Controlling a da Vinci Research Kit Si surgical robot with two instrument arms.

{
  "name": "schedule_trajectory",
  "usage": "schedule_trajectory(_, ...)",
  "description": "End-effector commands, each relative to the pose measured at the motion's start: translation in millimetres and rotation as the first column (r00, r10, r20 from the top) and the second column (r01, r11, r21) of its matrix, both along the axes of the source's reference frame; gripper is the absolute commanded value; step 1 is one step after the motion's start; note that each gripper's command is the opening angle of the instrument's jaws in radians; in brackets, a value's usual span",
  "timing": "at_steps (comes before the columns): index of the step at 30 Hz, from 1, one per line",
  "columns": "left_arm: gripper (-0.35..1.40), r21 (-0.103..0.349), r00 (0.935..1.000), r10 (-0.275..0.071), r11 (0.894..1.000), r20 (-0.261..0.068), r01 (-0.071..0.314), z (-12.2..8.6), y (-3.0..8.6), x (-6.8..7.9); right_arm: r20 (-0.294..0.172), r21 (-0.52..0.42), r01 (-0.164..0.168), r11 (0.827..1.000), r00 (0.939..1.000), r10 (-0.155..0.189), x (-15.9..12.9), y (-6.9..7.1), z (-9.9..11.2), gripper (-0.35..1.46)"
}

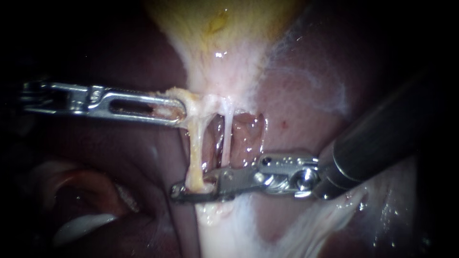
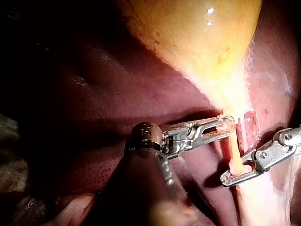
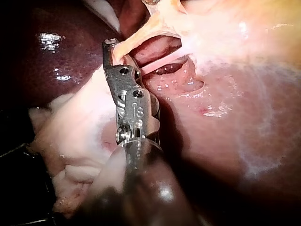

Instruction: Clipping first clip left tube

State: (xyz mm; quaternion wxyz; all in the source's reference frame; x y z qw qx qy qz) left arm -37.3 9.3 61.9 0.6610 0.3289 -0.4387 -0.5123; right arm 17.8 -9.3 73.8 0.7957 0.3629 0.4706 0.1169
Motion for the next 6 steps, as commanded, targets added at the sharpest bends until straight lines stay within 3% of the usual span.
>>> schedule_trajectory(1, -0.35, 0.0, 1.0, 0.001, 1.0, 0.0, -0.001, 0.0, 0.0, 0.0, 0.0, 0.0, 0.0, 1.0, 1.0, 0.0, 0.0, 0.0, 0.0, -0.35)
schedule_trajectory(6, -0.35, 0.0, 1.0, 0.0, 1.0, 0.0, 0.0, 0.0, 0.0, 0.0, 0.0, 0.0, 0.0, 1.0, 1.0, 0.0, -0.1, 0.1, 0.0, -0.35)
